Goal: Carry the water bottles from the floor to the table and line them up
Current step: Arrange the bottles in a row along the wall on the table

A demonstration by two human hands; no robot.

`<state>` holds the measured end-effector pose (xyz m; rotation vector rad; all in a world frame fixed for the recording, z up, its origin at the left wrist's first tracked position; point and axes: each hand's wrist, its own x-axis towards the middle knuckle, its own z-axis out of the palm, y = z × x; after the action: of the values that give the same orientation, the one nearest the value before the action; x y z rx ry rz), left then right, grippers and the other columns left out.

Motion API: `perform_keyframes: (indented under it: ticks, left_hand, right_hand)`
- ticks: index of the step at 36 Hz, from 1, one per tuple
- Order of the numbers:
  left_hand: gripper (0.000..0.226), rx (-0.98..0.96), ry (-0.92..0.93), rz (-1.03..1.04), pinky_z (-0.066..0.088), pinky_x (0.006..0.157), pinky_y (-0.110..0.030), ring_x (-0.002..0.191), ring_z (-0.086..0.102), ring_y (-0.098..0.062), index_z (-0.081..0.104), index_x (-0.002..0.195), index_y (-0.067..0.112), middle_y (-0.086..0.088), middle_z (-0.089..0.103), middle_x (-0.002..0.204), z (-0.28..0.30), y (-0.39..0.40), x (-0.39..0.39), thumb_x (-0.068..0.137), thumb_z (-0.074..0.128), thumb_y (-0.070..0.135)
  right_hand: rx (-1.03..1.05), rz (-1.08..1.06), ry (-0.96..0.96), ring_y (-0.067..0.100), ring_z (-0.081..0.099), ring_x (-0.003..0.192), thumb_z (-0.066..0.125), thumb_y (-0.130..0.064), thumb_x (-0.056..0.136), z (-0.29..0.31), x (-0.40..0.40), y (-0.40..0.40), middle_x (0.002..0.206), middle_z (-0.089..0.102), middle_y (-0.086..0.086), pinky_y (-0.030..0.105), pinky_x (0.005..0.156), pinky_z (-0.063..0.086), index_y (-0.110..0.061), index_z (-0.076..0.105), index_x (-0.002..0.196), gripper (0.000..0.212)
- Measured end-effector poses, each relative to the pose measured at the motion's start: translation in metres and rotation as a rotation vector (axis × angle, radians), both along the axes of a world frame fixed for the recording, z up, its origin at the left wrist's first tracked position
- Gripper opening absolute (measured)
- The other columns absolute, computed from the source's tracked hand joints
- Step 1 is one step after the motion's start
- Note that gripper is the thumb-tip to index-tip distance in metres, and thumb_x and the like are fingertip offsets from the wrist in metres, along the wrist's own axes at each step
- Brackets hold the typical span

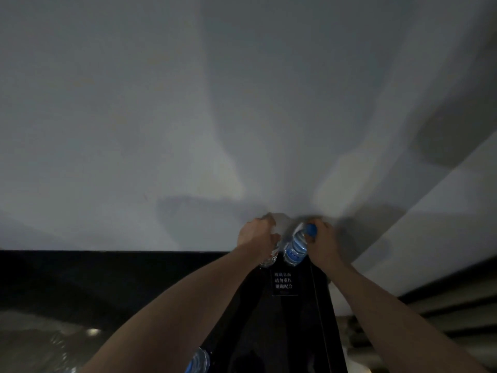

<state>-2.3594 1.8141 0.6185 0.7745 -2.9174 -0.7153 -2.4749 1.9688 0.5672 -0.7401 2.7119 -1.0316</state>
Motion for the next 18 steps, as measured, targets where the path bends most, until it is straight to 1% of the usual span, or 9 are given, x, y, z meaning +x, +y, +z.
perform_keyframes:
  ticks: [2,3,6,8,10,13,16,18]
  left_hand:
    - [0.033,0.030,-0.001,0.036,0.043,0.066,-0.032,0.080,0.060,-0.026,0.056,0.123,0.016,-0.006,0.068,0.096,0.000,0.000,0.001,0.097,0.063,0.035]
    - [0.034,0.049,0.006,0.052,0.042,0.066,-0.031,0.080,0.058,-0.024,0.056,0.123,0.017,-0.006,0.068,0.099,0.001,-0.001,0.002,0.096,0.064,0.036]
    - [0.033,0.092,0.034,0.064,0.042,0.071,-0.030,0.094,0.064,-0.027,0.059,0.124,0.019,-0.007,0.069,0.111,0.001,-0.001,0.004,0.096,0.063,0.036]
    - [0.032,0.106,0.043,0.059,0.042,0.074,-0.029,0.099,0.064,-0.027,0.060,0.125,0.018,-0.007,0.069,0.114,0.001,0.000,0.004,0.097,0.063,0.032]
    - [0.031,0.120,0.021,0.054,0.043,0.075,-0.029,0.098,0.064,-0.027,0.059,0.127,0.018,-0.009,0.069,0.115,0.002,0.000,0.004,0.098,0.062,0.030]
    - [0.031,0.140,-0.025,0.030,0.052,0.078,-0.033,0.097,0.065,-0.029,0.059,0.128,0.017,-0.011,0.070,0.114,0.006,-0.003,0.003,0.098,0.062,0.026]
    - [0.027,0.148,-0.057,0.018,0.054,0.078,-0.033,0.094,0.065,-0.027,0.059,0.126,0.015,-0.010,0.070,0.114,0.010,-0.005,0.001,0.099,0.061,0.019]
    - [0.028,0.150,-0.071,0.015,0.054,0.080,-0.034,0.097,0.065,-0.028,0.058,0.126,0.014,-0.010,0.069,0.115,0.011,-0.005,-0.001,0.100,0.060,0.020]
  right_hand:
    - [-0.010,-0.031,0.007,0.034,0.060,0.093,0.067,-0.003,0.087,-0.003,-0.002,0.003,0.105,0.061,0.019,0.033,0.078,0.044,-0.005,0.063,0.111,0.025]
    - [-0.012,-0.046,0.004,0.034,0.060,0.092,0.068,-0.006,0.088,-0.003,-0.003,0.005,0.104,0.062,0.019,0.033,0.078,0.044,-0.005,0.064,0.110,0.023]
    - [0.000,-0.042,-0.013,0.032,0.061,0.093,0.067,-0.011,0.090,-0.001,-0.006,0.008,0.103,0.065,0.017,0.035,0.079,0.046,-0.006,0.066,0.108,0.019]
    - [-0.034,-0.024,-0.024,0.030,0.063,0.090,0.067,-0.006,0.088,0.003,-0.006,0.009,0.098,0.068,0.013,0.034,0.078,0.048,-0.008,0.066,0.104,0.016]
    - [-0.072,0.016,-0.038,0.024,0.065,0.091,0.065,0.002,0.087,0.006,-0.004,0.011,0.098,0.070,0.008,0.031,0.079,0.049,-0.012,0.066,0.104,0.021]
    - [-0.073,0.118,-0.054,0.018,0.063,0.098,0.059,0.004,0.090,0.009,0.000,0.011,0.106,0.068,0.003,0.028,0.084,0.046,-0.017,0.065,0.108,0.029]
    - [-0.021,0.174,-0.036,0.018,0.059,0.102,0.055,0.011,0.087,0.010,0.001,0.008,0.116,0.065,0.006,0.026,0.088,0.043,-0.012,0.066,0.116,0.039]
    - [0.036,0.219,-0.004,0.022,0.059,0.106,0.056,0.014,0.084,0.012,0.000,0.006,0.121,0.064,0.010,0.025,0.091,0.041,-0.009,0.066,0.119,0.043]
